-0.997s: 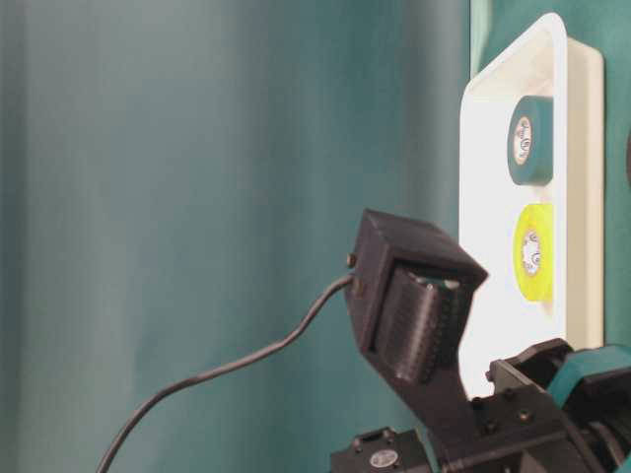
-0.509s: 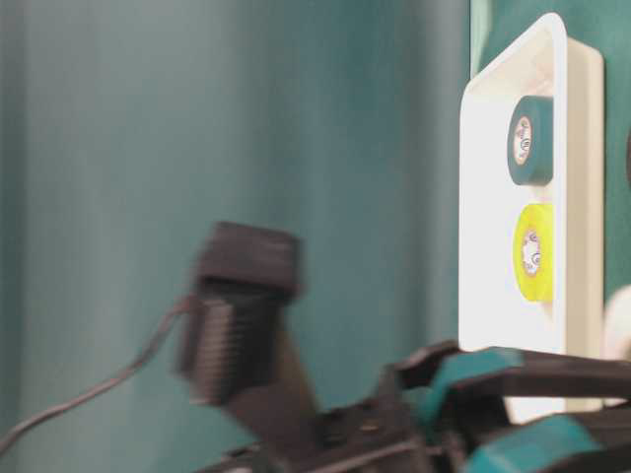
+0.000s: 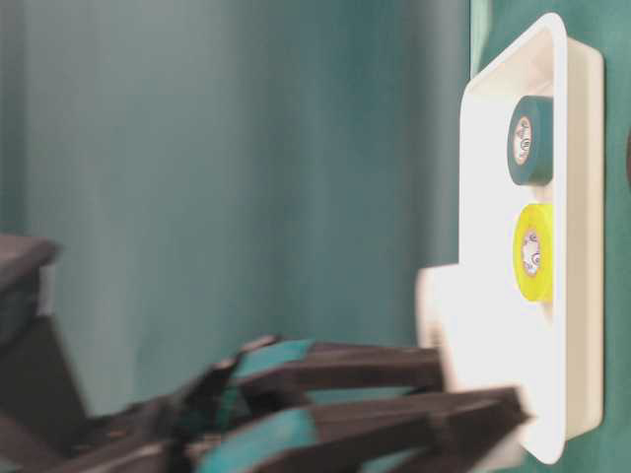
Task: Pick up the tape from a random location and place it into the white case.
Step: 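Close the left gripper on the white tape rim and lift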
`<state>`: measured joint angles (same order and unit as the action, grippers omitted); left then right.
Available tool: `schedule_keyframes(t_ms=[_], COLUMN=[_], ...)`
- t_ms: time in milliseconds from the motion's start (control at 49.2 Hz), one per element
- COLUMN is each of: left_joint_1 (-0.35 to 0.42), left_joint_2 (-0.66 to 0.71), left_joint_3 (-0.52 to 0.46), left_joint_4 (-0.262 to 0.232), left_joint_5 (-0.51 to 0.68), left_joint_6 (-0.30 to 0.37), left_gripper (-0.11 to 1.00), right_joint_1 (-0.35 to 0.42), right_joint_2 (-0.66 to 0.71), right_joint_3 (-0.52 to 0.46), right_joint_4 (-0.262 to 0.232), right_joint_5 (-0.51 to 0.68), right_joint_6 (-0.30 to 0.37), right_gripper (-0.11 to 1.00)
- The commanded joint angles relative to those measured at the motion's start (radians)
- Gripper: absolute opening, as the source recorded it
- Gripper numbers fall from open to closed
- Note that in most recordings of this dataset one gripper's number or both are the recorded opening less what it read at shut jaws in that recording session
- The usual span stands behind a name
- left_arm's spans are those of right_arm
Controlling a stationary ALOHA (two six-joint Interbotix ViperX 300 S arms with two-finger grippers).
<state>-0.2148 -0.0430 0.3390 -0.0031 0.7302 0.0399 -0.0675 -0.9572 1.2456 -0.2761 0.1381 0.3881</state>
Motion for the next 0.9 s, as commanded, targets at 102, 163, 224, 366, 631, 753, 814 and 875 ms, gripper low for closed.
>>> schedule_keyframes(t_ms=[102,163,224,366,631,753,814,875], left_joint_1=[0.000,0.000,0.000,-0.002,-0.003,-0.005,-0.006,-0.008], left_joint_2=[-0.089,-0.106,-0.121,-0.152,-0.164,-0.164,-0.164,-0.164], left_joint_3=[-0.061,-0.069,-0.077,-0.095,-0.120,-0.135,-0.141,-0.146], left_joint_4=[0.003,0.003,0.003,0.003,0.003,0.003,0.003,0.003], left_joint_5=[0.055,0.066,0.078,0.114,0.156,0.172,0.178,0.181], left_joint_6=[0.003,0.003,0.003,0.003,0.002,0.003,0.003,0.002], left_gripper=[0.25,0.25,0.25,0.25,0.25,0.25,0.25,0.26], right_joint_1=[-0.002,-0.002,-0.002,-0.002,-0.002,-0.002,-0.002,-0.003], right_joint_2=[0.008,0.008,0.008,0.008,0.008,0.008,0.008,0.008], right_joint_3=[-0.012,-0.012,-0.012,-0.014,-0.014,-0.014,-0.014,-0.015], right_joint_4=[-0.002,-0.002,-0.002,-0.002,-0.002,-0.002,-0.002,-0.002], right_joint_5=[-0.003,-0.005,-0.003,-0.003,0.000,0.000,0.000,0.000], right_joint_6=[-0.002,-0.002,-0.003,-0.003,-0.003,-0.003,-0.005,-0.005], right_gripper=[0.84,0.84,0.84,0.84,0.84,0.84,0.84,0.84])
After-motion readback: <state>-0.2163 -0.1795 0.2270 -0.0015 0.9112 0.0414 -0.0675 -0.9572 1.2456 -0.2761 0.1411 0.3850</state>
